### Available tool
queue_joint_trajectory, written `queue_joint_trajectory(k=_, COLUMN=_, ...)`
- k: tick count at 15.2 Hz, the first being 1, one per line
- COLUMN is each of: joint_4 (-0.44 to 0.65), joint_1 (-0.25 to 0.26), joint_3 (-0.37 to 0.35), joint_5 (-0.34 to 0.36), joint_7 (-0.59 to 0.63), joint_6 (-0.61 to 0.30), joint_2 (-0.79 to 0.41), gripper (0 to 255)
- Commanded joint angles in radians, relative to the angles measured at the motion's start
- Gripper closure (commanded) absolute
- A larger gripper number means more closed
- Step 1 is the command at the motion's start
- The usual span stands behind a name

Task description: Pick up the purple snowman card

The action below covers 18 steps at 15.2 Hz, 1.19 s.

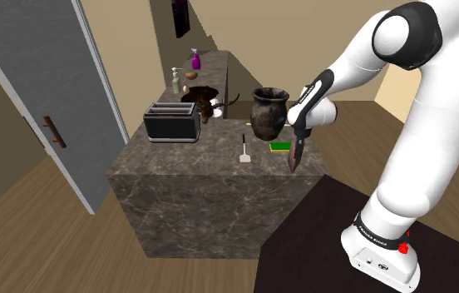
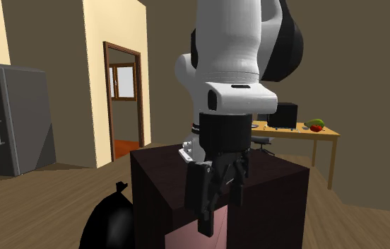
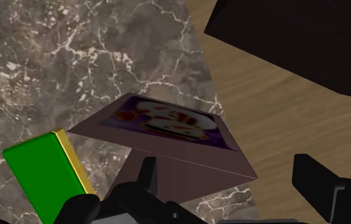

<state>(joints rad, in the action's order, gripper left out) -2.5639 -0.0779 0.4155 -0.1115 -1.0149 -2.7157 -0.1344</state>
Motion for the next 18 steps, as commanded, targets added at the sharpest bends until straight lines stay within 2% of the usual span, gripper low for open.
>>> queue_joint_trajectory(k=1, joint_4=0.001, joint_1=-0.004, joint_3=-0.009, joint_5=-0.023, joint_7=-0.015, joint_6=-0.019, joint_2=-0.022, gripper=0)
queue_joint_trajectory(k=2, joint_4=0.001, joint_1=-0.004, joint_3=-0.009, joint_5=-0.023, joint_7=-0.015, joint_6=-0.019, joint_2=-0.022, gripper=0)
queue_joint_trajectory(k=3, joint_4=-0.002, joint_1=-0.004, joint_3=-0.009, joint_5=-0.023, joint_7=-0.016, joint_6=-0.022, joint_2=-0.021, gripper=255)
queue_joint_trajectory(k=12, joint_4=0.001, joint_1=-0.004, joint_3=-0.009, joint_5=-0.023, joint_7=-0.015, joint_6=-0.019, joint_2=-0.022, gripper=255)
queue_joint_trajectory(k=18, joint_4=0.000, joint_1=0.012, joint_3=0.023, joint_5=0.072, joint_7=0.053, joint_6=0.065, joint_2=0.073, gripper=255)
